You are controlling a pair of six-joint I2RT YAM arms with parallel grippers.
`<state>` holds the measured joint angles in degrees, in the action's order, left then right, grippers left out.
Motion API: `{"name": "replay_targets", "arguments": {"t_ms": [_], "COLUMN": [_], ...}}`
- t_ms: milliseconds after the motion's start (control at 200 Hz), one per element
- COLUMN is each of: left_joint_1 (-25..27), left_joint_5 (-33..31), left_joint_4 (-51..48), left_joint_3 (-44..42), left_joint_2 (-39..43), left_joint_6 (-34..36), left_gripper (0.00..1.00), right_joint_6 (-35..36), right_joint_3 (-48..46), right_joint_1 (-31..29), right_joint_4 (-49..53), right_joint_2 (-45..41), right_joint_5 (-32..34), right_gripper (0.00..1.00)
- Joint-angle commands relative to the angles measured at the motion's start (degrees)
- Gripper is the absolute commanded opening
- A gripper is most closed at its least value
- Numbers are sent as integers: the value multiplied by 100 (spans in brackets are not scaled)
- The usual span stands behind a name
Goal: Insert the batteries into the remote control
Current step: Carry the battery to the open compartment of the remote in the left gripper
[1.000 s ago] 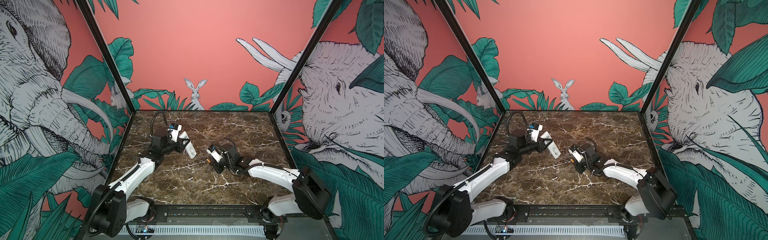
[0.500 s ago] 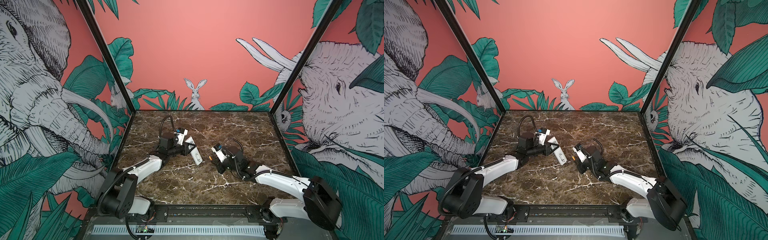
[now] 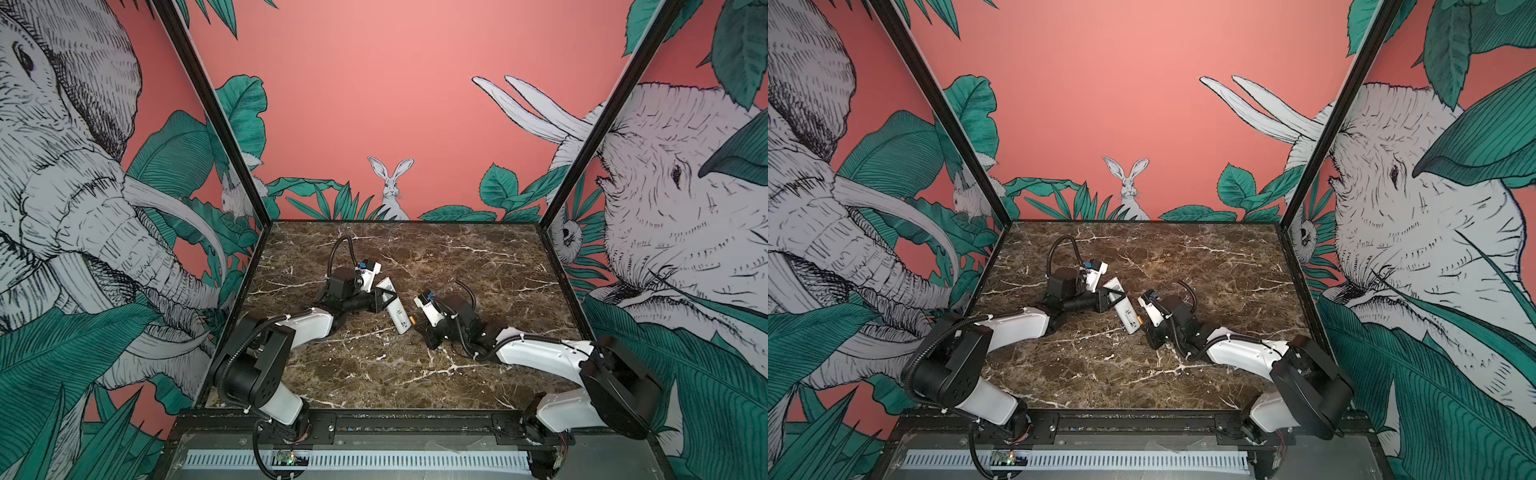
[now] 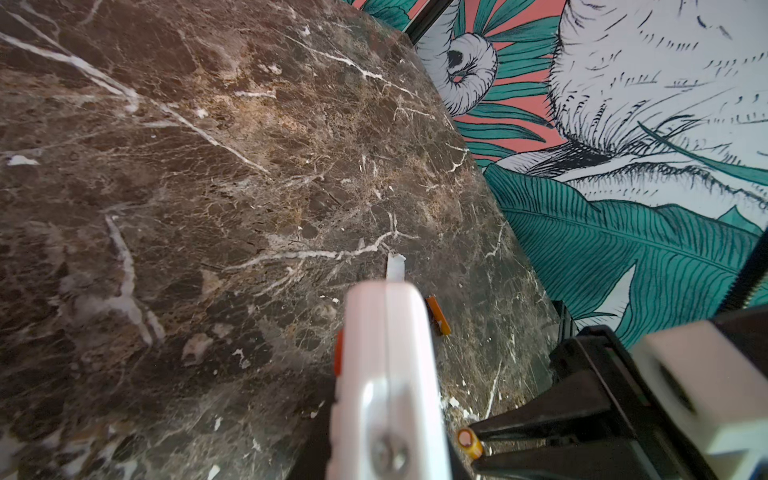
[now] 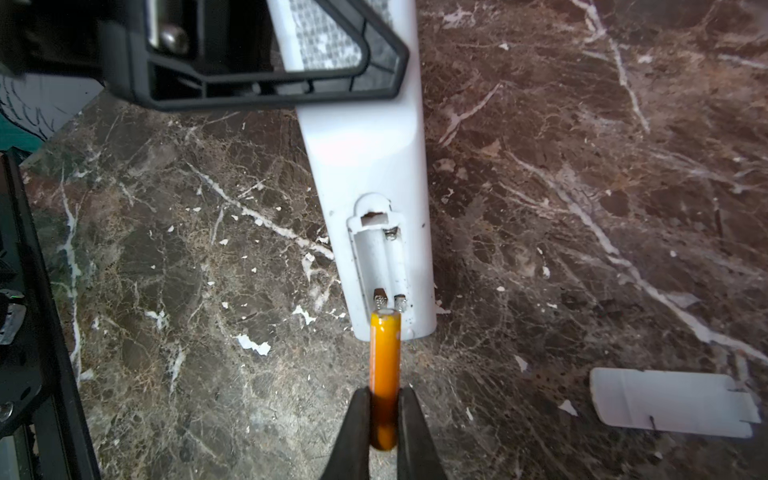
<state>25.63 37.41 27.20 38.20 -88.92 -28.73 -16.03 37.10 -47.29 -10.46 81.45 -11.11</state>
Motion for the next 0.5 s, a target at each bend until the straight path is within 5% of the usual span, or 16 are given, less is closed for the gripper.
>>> {"name": "replay_targets", "arguments": {"t_ms": [0,495], "left_joint_1": [21,17], "left_joint_5": [-19,-79], "left_joint_4": [239,260], "left_joint_3": [-117,-143], "left_joint_2": [-21,-249], "left_joint_6": [48,114], "left_gripper": [15,15], "right_joint_6": [-169,-195], "right_joint_3": [165,295], "right_joint_1": [-49,-53], "right_joint_4": [-387,-661], "right_joint_2": [120,685], "right_joint_5": [58,-55], "right_gripper": [11,11]}}
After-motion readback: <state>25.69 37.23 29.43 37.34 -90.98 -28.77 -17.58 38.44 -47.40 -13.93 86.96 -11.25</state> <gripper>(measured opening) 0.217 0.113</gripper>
